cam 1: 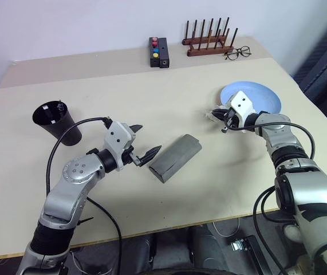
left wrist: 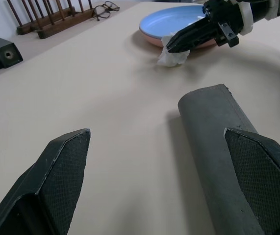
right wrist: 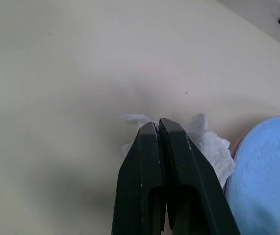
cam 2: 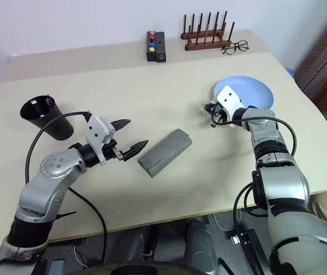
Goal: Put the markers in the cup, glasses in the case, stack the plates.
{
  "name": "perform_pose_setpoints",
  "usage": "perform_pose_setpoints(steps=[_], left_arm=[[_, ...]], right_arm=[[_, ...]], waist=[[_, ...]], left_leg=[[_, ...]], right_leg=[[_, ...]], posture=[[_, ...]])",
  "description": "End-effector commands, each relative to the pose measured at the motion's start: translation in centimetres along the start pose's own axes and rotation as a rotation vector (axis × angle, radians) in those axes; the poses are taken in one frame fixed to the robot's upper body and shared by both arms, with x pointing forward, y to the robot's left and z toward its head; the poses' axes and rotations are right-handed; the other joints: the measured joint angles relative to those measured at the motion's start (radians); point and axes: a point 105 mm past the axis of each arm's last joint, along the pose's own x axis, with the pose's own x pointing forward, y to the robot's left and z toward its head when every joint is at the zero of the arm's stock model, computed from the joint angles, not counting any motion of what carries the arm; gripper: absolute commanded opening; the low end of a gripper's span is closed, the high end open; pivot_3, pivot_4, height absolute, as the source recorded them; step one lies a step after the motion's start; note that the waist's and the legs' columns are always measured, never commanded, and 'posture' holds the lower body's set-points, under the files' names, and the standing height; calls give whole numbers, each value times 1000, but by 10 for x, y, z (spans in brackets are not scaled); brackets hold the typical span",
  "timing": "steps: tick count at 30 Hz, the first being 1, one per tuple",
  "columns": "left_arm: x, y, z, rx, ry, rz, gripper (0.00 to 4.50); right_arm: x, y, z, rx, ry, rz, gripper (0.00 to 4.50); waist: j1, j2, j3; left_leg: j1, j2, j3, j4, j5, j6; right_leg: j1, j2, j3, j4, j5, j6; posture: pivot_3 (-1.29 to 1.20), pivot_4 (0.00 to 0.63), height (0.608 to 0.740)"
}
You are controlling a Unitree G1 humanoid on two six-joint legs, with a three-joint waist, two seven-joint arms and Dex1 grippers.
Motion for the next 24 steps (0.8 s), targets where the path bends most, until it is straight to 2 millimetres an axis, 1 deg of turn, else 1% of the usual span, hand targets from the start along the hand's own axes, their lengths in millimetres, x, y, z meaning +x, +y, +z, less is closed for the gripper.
perform_pose_setpoints(steps=[1, 3, 4, 5, 8, 9, 10, 11, 14, 24], left_arm=[[1, 0, 11, 27, -43, -4, 4500], [1, 0, 12, 26, -43, -3, 4500], [1, 0, 12, 26, -43, -3, 4500], [1, 0, 12, 25, -44, -3, 4500], [0, 0, 12, 22, -43, -3, 4500], [0, 1, 12, 21, -43, -3, 4500], [0, 0, 12, 21, -43, -3, 4500], [0, 1, 12, 20, -43, -4, 4500], [0, 1, 12, 20, -42, -4, 4500], [-1, 0, 13, 22, -42, -4, 4500]], right_arm=[[-4, -13, 18, -19, -57, -32, 56], [-4, -11, 16, 0, -54, -15, 56], [-4, -10, 15, 4, -53, -13, 580], [-4, -9, 16, 14, -57, -5, 870], [-3, -10, 17, 5, -60, -15, 2323], [-3, -12, 17, -3, -59, -29, 2743], [-3, -12, 17, -4, -59, -32, 3337], [-3, -12, 17, -1, -58, -33, 3776], [-3, -12, 16, -5, -42, -33, 3776], [3, 5, -14, -41, 84, -5, 3776]], waist=[[0, 0, 0], [0, 0, 0], [0, 0, 0], [0, 0, 0], [0, 0, 0], [0, 0, 0], [0, 0, 0], [0, 0, 0], [0, 0, 0], [0, 0, 0]], left_leg=[[0, 0, 0, 0, 0, 0], [0, 0, 0, 0, 0, 0], [0, 0, 0, 0, 0, 0], [0, 0, 0, 0, 0, 0], [0, 0, 0, 0, 0, 0], [0, 0, 0, 0, 0, 0], [0, 0, 0, 0, 0, 0], [0, 0, 0, 0, 0, 0], [0, 0, 0, 0, 0, 0], [0, 0, 0, 0, 0, 0]], right_leg=[[0, 0, 0, 0, 0, 0], [0, 0, 0, 0, 0, 0], [0, 0, 0, 0, 0, 0], [0, 0, 0, 0, 0, 0], [0, 0, 0, 0, 0, 0], [0, 0, 0, 0, 0, 0], [0, 0, 0, 0, 0, 0], [0, 0, 0, 0, 0, 0], [0, 0, 0, 0, 0, 0], [0, 0, 0, 0, 0, 0]], posture=[[0, 150, 740], [0, 150, 740], [0, 150, 740], [0, 150, 740], [0, 150, 740], [0, 150, 740], [0, 150, 740], [0, 150, 740], [0, 150, 740], [0, 150, 740]])
